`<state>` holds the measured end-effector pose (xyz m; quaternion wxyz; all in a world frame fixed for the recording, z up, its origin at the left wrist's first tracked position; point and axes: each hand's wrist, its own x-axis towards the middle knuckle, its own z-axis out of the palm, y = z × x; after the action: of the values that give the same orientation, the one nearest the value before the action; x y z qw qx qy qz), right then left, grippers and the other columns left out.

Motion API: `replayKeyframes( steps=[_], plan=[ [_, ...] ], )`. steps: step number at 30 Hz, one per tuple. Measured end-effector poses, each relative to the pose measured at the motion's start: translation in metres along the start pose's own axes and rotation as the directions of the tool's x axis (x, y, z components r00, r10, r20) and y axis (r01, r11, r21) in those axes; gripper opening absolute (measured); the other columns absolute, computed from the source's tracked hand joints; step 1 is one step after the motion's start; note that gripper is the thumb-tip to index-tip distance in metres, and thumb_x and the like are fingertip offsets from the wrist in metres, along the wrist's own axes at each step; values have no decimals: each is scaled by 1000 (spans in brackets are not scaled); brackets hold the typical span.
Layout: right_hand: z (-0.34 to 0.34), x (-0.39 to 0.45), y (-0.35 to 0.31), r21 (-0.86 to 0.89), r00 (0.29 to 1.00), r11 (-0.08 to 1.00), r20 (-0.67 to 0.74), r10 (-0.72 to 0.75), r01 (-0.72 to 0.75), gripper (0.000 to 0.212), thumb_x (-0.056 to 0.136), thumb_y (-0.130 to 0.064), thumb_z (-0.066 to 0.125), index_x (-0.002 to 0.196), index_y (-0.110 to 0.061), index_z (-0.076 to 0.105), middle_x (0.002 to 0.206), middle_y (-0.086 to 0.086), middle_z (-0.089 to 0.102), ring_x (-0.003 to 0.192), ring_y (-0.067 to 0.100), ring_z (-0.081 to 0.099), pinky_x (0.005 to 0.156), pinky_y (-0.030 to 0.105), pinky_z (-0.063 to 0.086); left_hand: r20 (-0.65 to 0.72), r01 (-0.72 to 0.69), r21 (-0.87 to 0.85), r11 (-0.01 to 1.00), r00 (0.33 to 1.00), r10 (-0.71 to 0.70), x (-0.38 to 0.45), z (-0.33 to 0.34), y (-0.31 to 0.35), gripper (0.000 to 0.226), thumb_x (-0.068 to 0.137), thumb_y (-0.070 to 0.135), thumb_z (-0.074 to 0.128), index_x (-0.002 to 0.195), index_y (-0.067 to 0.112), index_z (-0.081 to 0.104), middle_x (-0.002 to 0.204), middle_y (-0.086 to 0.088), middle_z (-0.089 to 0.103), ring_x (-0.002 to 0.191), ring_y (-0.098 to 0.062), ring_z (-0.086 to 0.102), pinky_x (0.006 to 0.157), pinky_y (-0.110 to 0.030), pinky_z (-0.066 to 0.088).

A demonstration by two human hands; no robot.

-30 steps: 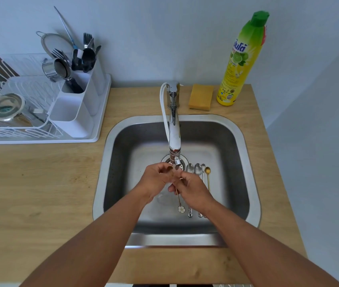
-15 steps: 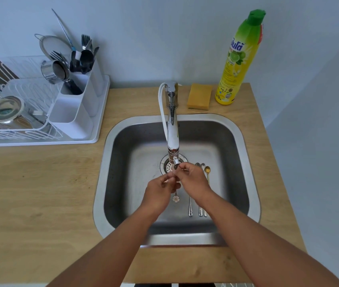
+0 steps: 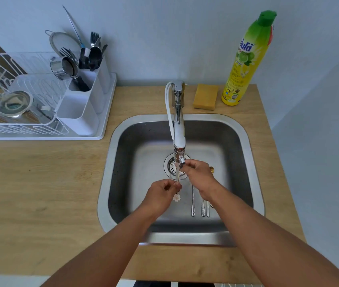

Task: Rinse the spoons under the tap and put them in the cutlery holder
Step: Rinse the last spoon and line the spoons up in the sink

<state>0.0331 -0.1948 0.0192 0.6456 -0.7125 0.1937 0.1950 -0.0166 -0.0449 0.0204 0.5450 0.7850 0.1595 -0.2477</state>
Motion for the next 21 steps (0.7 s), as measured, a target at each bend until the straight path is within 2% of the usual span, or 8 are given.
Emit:
replayKeyframes(
  steps=[2, 5, 8, 9, 11, 14, 18, 21],
  plan=[
    [4, -2, 2, -8, 999, 1000, 32, 17, -16, 11, 95, -28, 74, 86, -29, 80, 84, -24, 77, 91, -4, 67, 73, 16, 42, 2, 25, -11, 1000, 1000, -25, 3, -4, -1, 17, 99, 32, 67, 97, 20, 79, 95, 4, 78, 92, -14, 71, 83, -27, 55],
    [11, -8, 15, -1, 996, 999, 89, 33, -33, 13, 98, -30, 71, 90, -28, 80, 86, -25, 77, 86, -9, 69, 80, 17, 43, -20, 51, -97, 994, 998, -53, 9, -7, 6, 18, 99, 32, 67, 93, 21, 78, 90, 4, 77, 84, -10, 69, 72, -24, 51],
    [12, -10, 17, 27, 996, 999, 76, 46, -48, 17, 99, -29, 70, 87, -26, 80, 88, -16, 79, 95, 0, 70, 92, 26, 47, -68, 49, -154, 987, 996, -60, 11, -3, 9, 16, 99, 31, 69, 90, 22, 77, 83, 8, 77, 77, -5, 69, 66, -20, 48],
    [12, -8, 14, 20, 997, 999, 69, 42, -43, 19, 98, -29, 71, 81, -26, 79, 85, -12, 80, 97, 5, 70, 93, 29, 47, -81, 52, -171, 984, 995, -67, 10, -1, 7, 15, 98, 32, 70, 91, 21, 78, 82, 9, 77, 76, -4, 69, 66, -19, 48],
    [11, -3, 7, -5, 998, 999, 49, 38, -38, 18, 96, -28, 73, 79, -26, 78, 83, -12, 78, 96, 7, 69, 84, 27, 48, -99, 61, -189, 980, 992, -81, 8, 1, 3, 12, 95, 31, 74, 92, 21, 79, 78, 10, 77, 71, 0, 69, 68, -19, 51],
    [12, -1, 1, -17, 999, 999, 17, 35, -34, 17, 99, -26, 69, 85, -26, 78, 88, -17, 77, 92, -1, 66, 71, 18, 43, -136, 66, -159, 985, 987, -88, 8, 2, 0, 11, 91, 33, 78, 88, 22, 80, 76, 13, 77, 65, 4, 68, 69, -21, 53],
    [16, -6, 8, -15, 999, 999, 14, 44, -43, 19, 104, -31, 62, 92, -27, 76, 99, -16, 74, 100, 3, 65, 87, 25, 44, -250, 40, -109, 993, 966, -67, 15, -4, 7, 10, 85, 32, 85, 80, 25, 80, 74, 12, 77, 76, -8, 72, 70, -26, 56],
    [15, -12, 15, -24, 998, 998, 28, 53, -52, 21, 103, -33, 62, 91, -24, 77, 101, -14, 74, 102, 4, 65, 90, 26, 45, -287, 29, -12, 999, 957, -32, 16, -3, 8, 15, 82, 37, 86, 76, 27, 77, 70, 14, 74, 74, -8, 71, 66, -28, 56]
  ],
)
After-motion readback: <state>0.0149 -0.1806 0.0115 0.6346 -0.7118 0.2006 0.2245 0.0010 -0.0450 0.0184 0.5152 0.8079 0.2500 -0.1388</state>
